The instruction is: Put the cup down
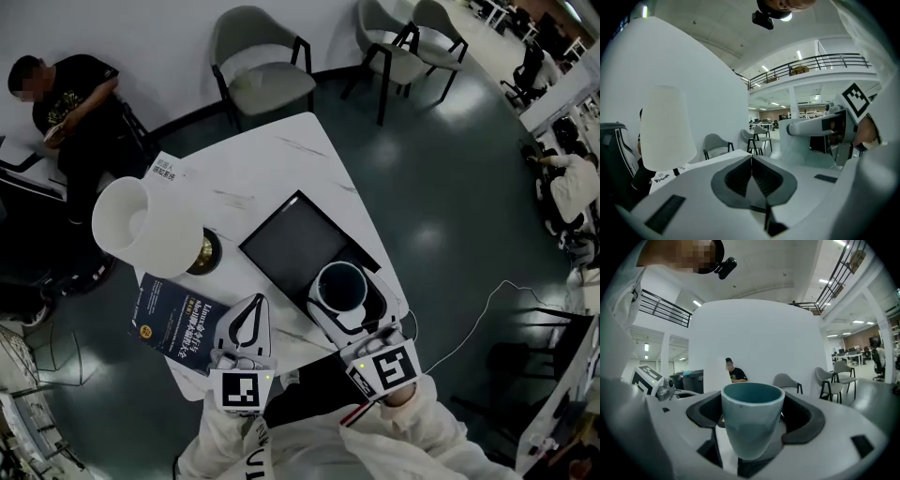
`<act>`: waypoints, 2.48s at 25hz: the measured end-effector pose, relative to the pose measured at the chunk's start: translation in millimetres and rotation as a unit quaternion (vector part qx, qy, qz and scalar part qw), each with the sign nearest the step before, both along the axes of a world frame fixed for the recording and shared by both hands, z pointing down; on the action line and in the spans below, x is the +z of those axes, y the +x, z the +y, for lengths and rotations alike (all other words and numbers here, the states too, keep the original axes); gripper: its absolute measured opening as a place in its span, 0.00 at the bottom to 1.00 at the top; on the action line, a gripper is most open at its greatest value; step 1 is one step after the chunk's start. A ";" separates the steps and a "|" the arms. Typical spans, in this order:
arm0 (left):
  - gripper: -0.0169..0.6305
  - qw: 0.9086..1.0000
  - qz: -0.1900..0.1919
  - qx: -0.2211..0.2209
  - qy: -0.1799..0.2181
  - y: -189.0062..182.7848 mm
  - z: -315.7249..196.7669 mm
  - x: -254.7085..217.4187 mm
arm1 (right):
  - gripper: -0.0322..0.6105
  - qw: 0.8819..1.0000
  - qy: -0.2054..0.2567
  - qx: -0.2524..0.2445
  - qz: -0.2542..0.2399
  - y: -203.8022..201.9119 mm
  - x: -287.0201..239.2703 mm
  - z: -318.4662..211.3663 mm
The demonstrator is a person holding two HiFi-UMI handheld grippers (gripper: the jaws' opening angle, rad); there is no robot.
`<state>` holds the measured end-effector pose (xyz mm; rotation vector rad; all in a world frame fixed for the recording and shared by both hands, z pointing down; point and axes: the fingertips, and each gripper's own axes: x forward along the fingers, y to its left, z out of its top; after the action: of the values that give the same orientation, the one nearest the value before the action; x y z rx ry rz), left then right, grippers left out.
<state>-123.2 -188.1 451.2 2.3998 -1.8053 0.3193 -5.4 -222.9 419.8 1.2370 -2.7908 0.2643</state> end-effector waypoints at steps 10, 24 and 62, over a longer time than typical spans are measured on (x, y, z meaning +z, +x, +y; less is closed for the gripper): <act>0.05 0.999 -0.005 -0.027 -0.017 -6.8 -36.4 22.2 | 0.66 0.999 0.010 -0.035 0.014 -17.8 23.9 -37.0; 0.05 0.997 -0.001 -0.062 -0.037 -28.6 -68.1 52.2 | 0.66 0.998 0.017 -0.064 0.008 -56.4 52.1 -85.2; 0.04 0.991 0.030 -0.117 -0.065 -53.8 -124.5 124.7 | 0.66 0.995 -0.016 -0.098 0.017 -111.3 150.9 -144.0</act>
<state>-177.0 -312.6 575.9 2.0638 -1.9486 0.3238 -116.7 -366.9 570.8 0.9439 -2.8389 0.2699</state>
